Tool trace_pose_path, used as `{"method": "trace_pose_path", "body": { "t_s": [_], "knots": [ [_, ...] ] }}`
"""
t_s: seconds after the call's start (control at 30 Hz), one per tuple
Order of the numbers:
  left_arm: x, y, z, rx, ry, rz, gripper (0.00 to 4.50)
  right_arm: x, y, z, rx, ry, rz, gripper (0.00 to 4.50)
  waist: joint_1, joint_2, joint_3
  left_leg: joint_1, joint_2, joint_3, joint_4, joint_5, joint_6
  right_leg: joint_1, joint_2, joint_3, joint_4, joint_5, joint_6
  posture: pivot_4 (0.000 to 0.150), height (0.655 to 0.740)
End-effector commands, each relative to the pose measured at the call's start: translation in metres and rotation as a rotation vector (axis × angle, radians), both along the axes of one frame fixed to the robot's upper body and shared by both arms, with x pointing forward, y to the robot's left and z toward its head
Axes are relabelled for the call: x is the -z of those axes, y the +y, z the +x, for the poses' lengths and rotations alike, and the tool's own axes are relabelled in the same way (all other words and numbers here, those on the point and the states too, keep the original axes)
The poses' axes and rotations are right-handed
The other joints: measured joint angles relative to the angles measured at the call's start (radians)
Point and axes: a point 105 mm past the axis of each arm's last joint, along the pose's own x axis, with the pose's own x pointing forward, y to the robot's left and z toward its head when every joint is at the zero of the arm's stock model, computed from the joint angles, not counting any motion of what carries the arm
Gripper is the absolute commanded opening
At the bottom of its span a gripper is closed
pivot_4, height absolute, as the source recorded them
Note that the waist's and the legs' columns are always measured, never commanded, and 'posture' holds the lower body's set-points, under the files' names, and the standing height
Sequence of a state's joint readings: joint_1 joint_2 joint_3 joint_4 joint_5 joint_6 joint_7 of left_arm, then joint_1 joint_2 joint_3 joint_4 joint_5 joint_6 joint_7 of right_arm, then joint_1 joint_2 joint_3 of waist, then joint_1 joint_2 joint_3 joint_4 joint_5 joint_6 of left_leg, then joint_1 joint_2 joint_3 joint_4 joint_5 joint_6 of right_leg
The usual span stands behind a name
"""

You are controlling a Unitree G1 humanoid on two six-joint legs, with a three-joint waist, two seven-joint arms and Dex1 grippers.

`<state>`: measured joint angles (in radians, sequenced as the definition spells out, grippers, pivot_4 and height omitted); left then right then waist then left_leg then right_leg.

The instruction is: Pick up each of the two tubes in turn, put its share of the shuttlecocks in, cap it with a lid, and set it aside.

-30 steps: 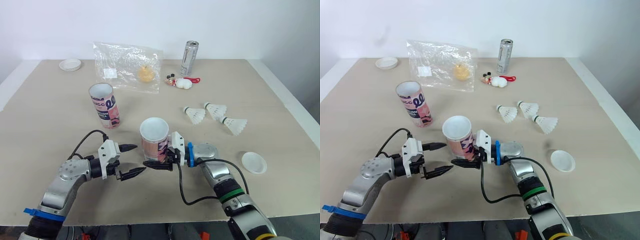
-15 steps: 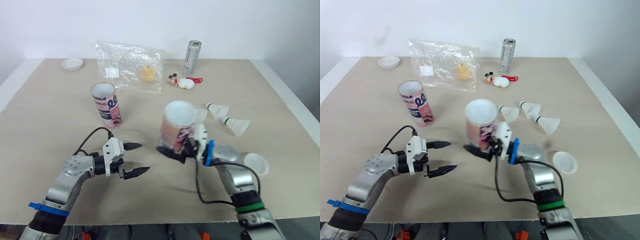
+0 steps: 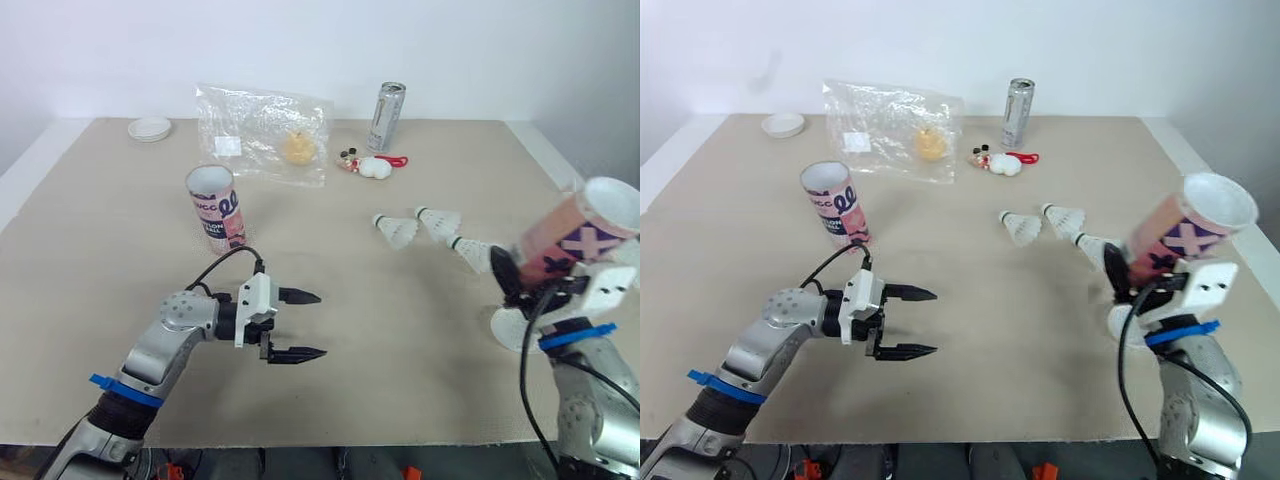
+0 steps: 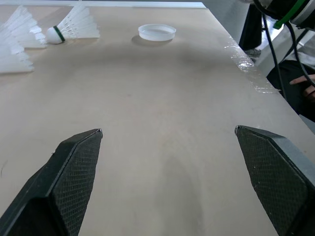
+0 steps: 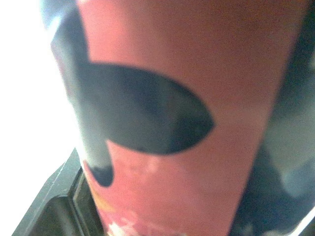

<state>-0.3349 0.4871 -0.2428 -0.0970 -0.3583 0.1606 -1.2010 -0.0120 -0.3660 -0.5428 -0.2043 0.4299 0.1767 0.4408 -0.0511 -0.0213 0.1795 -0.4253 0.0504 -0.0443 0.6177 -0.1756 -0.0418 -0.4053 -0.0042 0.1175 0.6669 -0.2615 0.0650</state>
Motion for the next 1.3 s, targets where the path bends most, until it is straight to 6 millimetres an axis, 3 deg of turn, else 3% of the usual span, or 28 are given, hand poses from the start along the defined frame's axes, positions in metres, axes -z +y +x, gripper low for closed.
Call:
{"method": "trace_pose_path", "body": {
  "t_s": [0.03,0.2,0.5,0.77,0.8,1.1,1.3],
  "knots": [
    [-0.008,-0.005,-0.002,0.036,-0.023,-0.015,4.50,0.004,-0.045,-0.008,0.195,0.010,-0.019,3.94,0.000,0.001,0.000,0.000,0.000,0.000,0.000,0.000,0.000,0.000,0.000,0.000,0.000,0.000,0.000,0.150,0.7400],
    [-0.011,-0.009,-0.005,0.035,-0.011,-0.043,4.50,0.022,-0.078,-0.012,0.276,0.085,-0.027,3.94,0.000,0.004,-0.002,0.001,0.000,0.002,0.000,0.000,0.001,0.001,0.000,0.002,0.000,0.000,-0.001,0.150,0.7400],
    [-0.010,-0.007,-0.006,-0.004,0.002,-0.054,4.50,0.031,-0.105,-0.004,0.343,0.102,0.051,3.94,0.000,0.005,-0.002,0.001,-0.001,0.005,0.001,0.001,0.001,0.001,0.000,0.005,0.000,0.000,-0.001,0.150,0.7400],
    [-0.012,-0.005,0.000,-0.033,-0.007,-0.059,4.50,0.054,-0.101,-0.004,0.323,0.187,0.083,3.94,0.000,0.005,-0.002,0.001,-0.001,0.005,0.001,0.001,0.002,0.001,0.000,0.006,0.000,0.000,0.000,0.150,0.7400],
    [-0.012,-0.005,0.000,-0.035,-0.007,-0.061,4.50,0.055,-0.101,-0.004,0.321,0.189,0.079,4.22,0.000,0.005,-0.003,0.001,-0.001,0.005,0.001,0.001,0.001,0.001,0.000,0.006,0.000,0.000,0.000,0.150,0.7400],
    [-0.011,-0.006,0.004,-0.042,0.001,-0.065,4.50,0.053,-0.090,-0.011,0.282,0.210,0.035,4.22,0.001,0.005,-0.003,0.002,-0.001,0.006,0.001,0.001,0.001,0.001,0.000,0.007,0.000,0.000,-0.001,0.150,0.7400],
    [-0.010,-0.008,0.005,-0.024,0.006,-0.063,4.50,0.050,-0.084,-0.026,0.279,0.215,0.038,4.22,0.001,0.005,-0.003,0.002,-0.001,0.006,0.001,0.001,0.001,0.001,0.000,0.007,0.000,0.000,-0.001,0.150,0.7400]
  ]
}}
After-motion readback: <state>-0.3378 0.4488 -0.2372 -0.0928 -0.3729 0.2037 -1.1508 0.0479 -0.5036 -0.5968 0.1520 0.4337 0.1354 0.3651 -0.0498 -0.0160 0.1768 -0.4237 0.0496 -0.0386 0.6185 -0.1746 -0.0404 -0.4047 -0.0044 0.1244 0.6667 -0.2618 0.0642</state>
